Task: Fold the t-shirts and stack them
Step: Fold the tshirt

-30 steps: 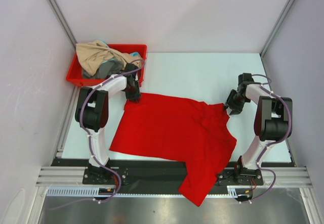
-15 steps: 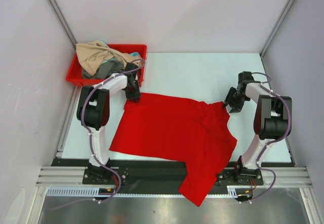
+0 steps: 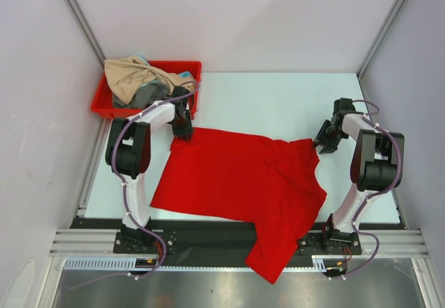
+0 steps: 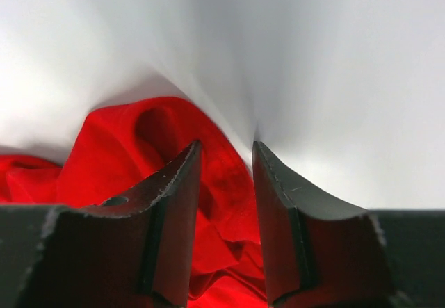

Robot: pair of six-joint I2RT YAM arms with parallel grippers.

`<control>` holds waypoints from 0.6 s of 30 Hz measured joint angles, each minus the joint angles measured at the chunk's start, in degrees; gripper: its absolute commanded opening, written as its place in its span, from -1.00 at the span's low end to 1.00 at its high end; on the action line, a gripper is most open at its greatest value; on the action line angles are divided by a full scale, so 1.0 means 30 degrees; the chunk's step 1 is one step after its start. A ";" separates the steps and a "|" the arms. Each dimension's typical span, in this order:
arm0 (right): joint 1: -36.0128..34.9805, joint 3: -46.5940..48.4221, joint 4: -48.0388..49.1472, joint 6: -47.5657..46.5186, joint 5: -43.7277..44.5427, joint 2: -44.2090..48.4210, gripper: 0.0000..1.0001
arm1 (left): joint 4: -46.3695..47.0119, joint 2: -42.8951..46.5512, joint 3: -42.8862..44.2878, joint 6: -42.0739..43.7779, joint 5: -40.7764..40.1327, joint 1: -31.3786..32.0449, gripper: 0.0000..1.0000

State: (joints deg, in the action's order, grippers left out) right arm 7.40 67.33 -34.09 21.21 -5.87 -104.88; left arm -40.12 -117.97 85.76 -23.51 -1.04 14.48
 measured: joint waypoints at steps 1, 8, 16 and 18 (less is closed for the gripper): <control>0.0087 0.0000 0.0022 0.0007 -0.0015 0.0000 -0.14 | 0.0000 0.0000 0.0000 0.0000 0.0000 0.0000 -0.58; -0.0087 0.0415 0.0051 -0.0022 -0.0459 -0.0007 -0.14 | -0.0036 -0.0022 0.0044 0.0000 0.0000 0.0000 -0.58; -0.0255 0.0954 0.0153 -0.0095 0.0087 -0.0758 -0.21 | -0.0313 -0.0277 0.0364 0.0000 -0.0051 -0.0015 -0.59; -0.0248 0.0998 0.0138 -0.0095 0.0495 -0.0794 -0.21 | -0.0415 -0.0357 0.0474 -0.0007 -0.0066 -0.0029 -0.60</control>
State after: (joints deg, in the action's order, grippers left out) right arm 6.66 70.32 -33.67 20.93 -4.38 -107.26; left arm -41.36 -119.04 87.18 -23.53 -1.23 14.39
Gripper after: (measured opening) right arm 0.401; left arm 0.207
